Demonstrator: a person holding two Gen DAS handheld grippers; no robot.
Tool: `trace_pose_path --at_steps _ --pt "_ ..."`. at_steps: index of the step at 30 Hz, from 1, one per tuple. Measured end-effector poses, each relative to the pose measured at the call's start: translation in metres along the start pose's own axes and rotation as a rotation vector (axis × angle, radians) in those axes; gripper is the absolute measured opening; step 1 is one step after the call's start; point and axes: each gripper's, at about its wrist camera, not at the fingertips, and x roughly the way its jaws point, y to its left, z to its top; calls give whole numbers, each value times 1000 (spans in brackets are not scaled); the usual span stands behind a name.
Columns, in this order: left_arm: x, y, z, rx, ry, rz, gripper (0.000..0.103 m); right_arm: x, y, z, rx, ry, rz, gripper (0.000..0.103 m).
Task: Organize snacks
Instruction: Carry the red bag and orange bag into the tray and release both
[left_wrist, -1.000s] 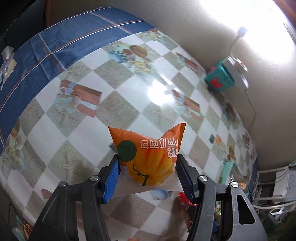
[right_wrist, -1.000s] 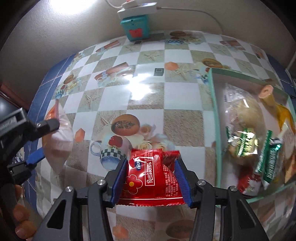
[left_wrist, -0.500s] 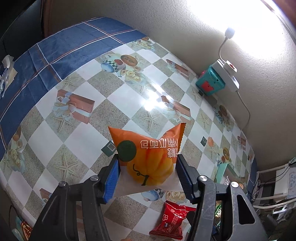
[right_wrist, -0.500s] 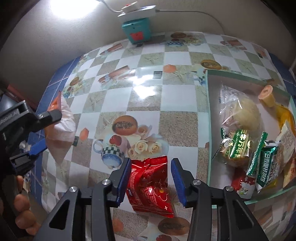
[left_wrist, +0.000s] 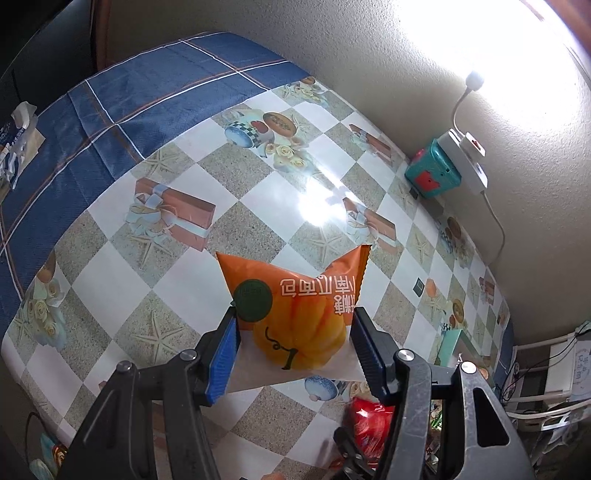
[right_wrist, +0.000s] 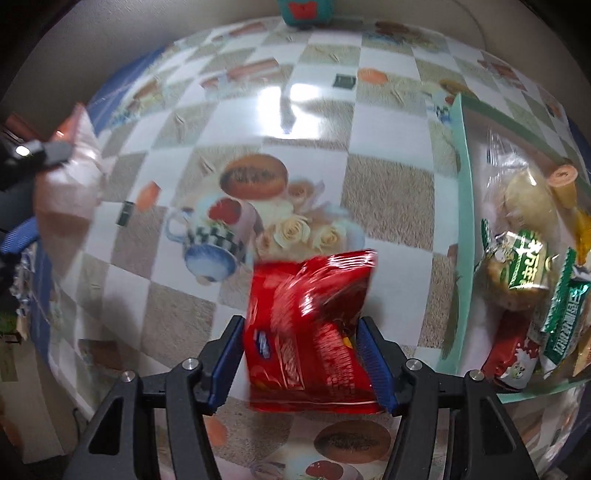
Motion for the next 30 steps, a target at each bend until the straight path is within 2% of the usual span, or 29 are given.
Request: trace_pose_path --at_steps 4,9,20,24,30 --pt "-1 0 1 0 0 -11 61 1 -3 0 11 -13 8 63" --pt "-5 -2 1 7 -14 -12 61 -12 -12 2 43 -59 58 61" --pt "-24 -32 -9 88 -66 -35 61 -79 -42 7 122 -240 108 61" --pt "-24 -53 -21 140 -69 -43 61 -102 -82 10 233 -307 75 61" --pt "-18 -91 -45 227 -48 -70 61 -122 -158 2 420 -351 17 61"
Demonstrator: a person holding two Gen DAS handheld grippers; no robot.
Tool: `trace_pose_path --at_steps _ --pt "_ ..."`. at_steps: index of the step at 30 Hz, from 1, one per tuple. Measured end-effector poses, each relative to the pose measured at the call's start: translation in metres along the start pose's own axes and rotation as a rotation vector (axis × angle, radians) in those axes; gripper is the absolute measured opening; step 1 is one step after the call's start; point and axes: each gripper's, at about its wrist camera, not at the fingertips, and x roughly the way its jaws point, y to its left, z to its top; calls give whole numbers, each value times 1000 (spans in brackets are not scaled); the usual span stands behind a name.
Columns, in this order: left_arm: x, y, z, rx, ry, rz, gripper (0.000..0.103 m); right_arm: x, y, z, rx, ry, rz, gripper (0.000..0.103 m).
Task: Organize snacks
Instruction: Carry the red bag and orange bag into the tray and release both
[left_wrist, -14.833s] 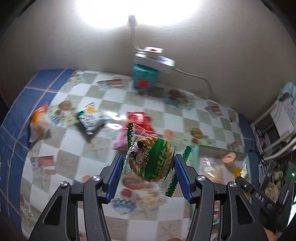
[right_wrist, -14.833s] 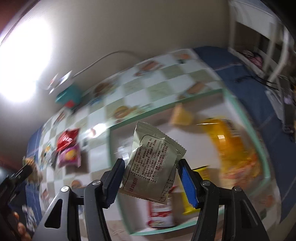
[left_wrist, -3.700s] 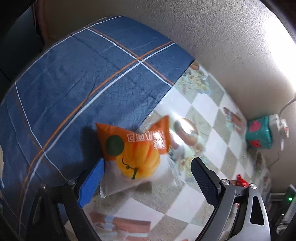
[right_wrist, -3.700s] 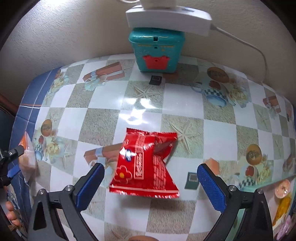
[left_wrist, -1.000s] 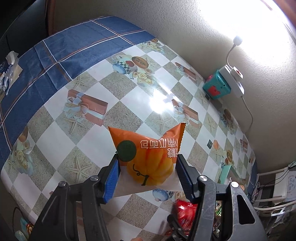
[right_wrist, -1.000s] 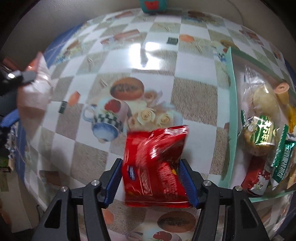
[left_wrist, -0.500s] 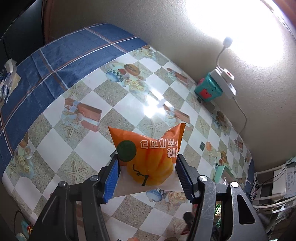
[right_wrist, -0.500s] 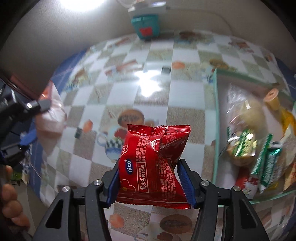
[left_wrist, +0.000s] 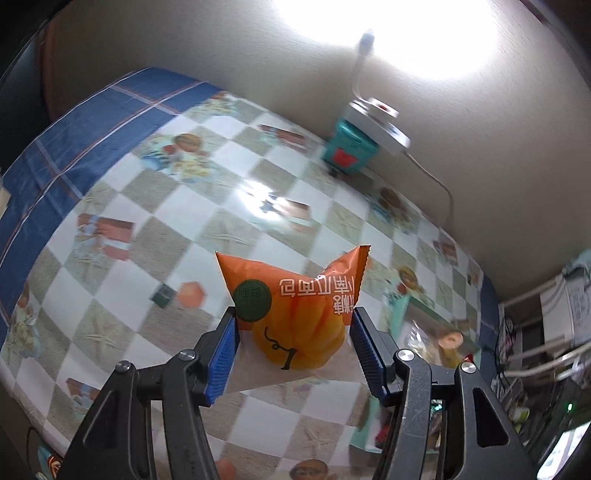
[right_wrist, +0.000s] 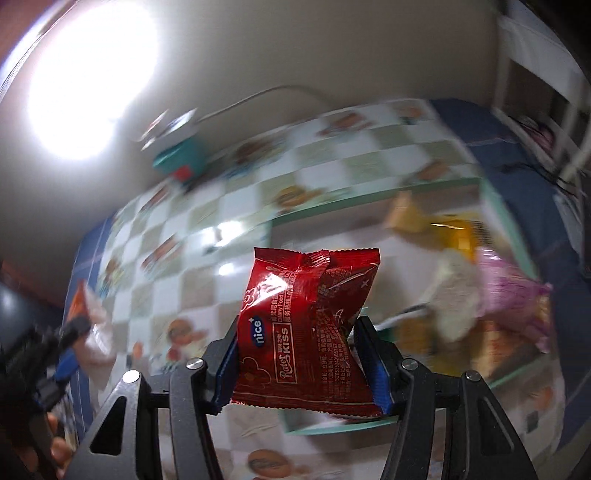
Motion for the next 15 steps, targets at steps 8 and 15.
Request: trace_pose_path --at_steps 8,15 --pt "13 -63 -20 150 28 -14 61 -15 -71 15 184 -51 -41 62" --pt "24 -126 -35 295 26 -63 61 -22 -100 31 246 -111 -40 62"
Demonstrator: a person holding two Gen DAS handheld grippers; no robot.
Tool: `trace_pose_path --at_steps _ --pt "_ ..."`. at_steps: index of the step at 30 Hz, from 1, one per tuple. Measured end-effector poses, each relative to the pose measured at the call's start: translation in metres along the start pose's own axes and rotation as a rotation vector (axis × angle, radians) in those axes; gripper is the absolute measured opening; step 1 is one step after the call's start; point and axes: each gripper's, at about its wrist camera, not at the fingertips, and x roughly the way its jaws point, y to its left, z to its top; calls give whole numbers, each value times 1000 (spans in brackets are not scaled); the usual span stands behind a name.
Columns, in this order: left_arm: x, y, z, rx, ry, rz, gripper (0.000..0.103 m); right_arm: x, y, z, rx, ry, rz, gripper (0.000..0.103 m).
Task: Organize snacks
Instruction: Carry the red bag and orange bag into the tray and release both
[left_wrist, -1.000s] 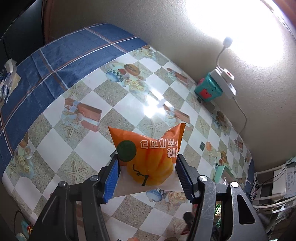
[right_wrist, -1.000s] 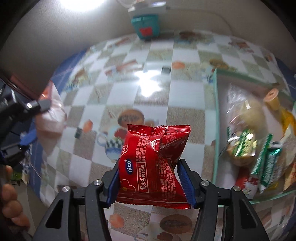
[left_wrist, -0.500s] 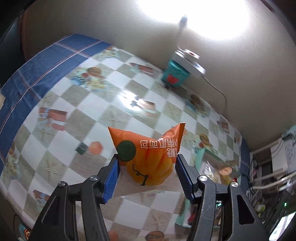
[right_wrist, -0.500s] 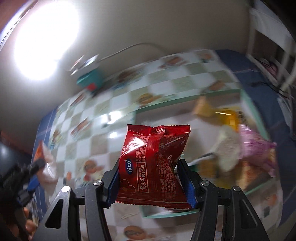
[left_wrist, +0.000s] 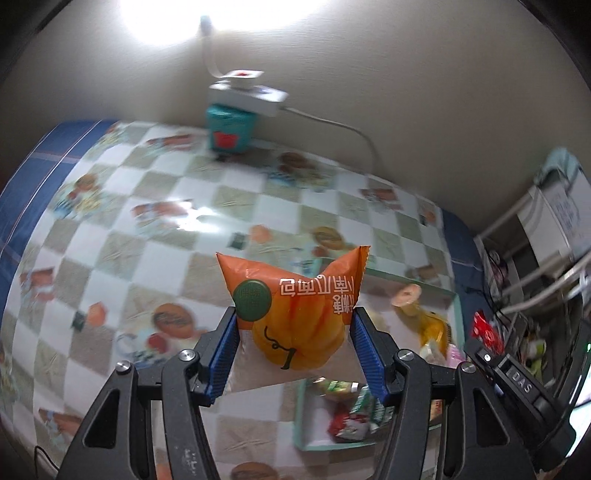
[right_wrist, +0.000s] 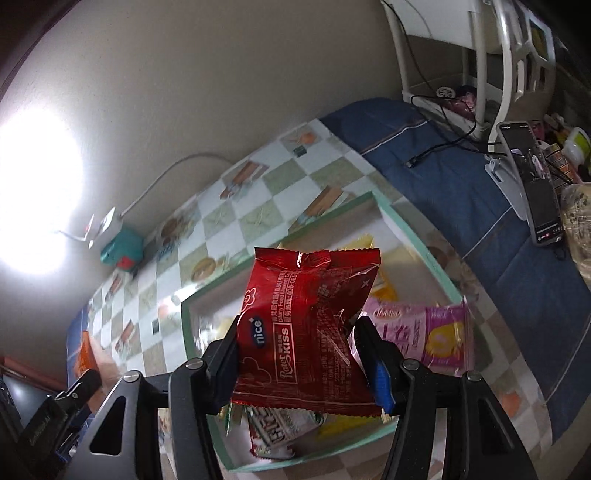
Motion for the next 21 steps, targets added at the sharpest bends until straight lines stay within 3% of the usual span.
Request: trace_pose_path --at_steps 7,21 --pt "34 -51 -2 123 47 -41 61 10 -1 12 -7 -26 20 63" --pt "73 -69 0 170 82 -84 62 34 3 14 -15 -2 -5 63"
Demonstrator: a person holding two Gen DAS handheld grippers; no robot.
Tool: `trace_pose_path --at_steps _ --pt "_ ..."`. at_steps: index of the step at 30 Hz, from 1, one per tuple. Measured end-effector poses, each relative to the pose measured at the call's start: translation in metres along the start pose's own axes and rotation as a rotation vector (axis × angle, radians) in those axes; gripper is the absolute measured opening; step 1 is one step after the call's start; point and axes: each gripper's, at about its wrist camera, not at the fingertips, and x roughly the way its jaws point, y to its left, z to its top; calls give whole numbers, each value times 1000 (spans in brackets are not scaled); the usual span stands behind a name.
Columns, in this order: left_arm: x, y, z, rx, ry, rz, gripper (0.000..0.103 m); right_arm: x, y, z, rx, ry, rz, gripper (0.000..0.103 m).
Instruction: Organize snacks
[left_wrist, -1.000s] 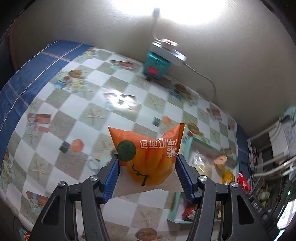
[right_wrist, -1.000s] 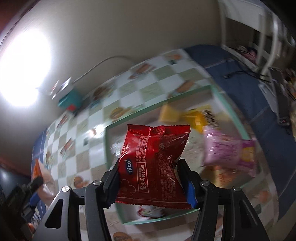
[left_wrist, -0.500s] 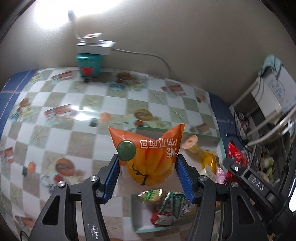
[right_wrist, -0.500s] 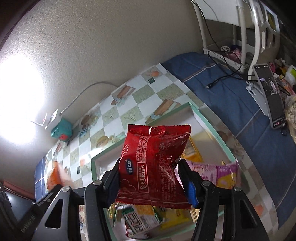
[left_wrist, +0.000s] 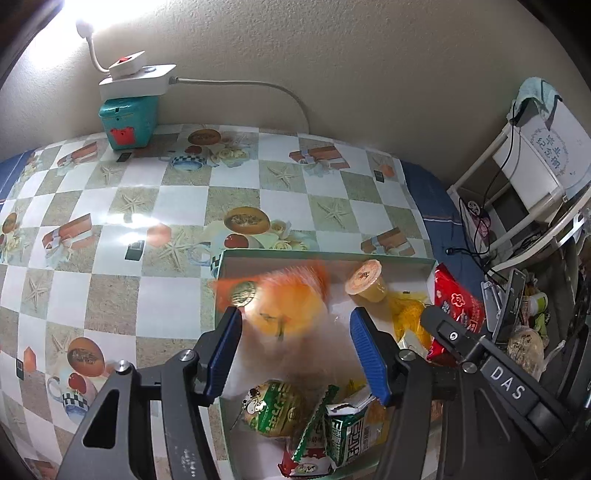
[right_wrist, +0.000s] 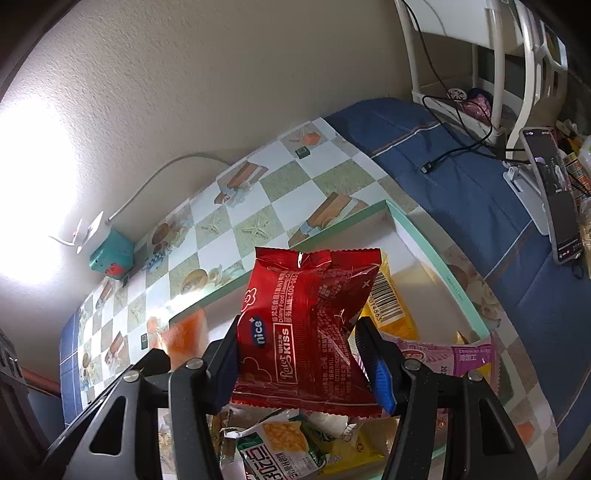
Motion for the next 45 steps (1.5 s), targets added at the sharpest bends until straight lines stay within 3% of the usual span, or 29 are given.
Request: trace_pose_path --at_steps 10,12,14,22,23,24,25,29,32,39,45 --pt "-7 1 2 -10 6 -3 67 3 -1 -1 16 27 -8 65" --pt "-12 5 4 -23 3 10 67 4 -2 0 17 32 -10 70" --pt "-17 10 5 -39 -3 25 67 3 -2 0 22 27 -9 77" --pt "-24 42 9 -113 5 152 68 -3 3 1 -16 39 -30 81" --pt "-23 46 9 -116 8 168 70 -3 5 1 -26 41 -36 87" --pt "-22 49 8 -121 13 182 81 -4 9 1 -48 43 -48 99" --pt "-21 54 8 -135 17 200 86 -5 11 0 -64 41 -56 103" --pt "-19 67 7 -160 13 249 90 -7 20 -3 -124 34 -82 103" --pt "-19 74 6 -177 -5 304 101 -6 23 -4 -150 35 -103 103" --pt "-22 80 6 -172 -7 348 101 -6 28 -7 -172 49 -123 103" --pt "-39 83 -13 -177 -29 390 101 -19 34 -24 -200 48 -132 103"
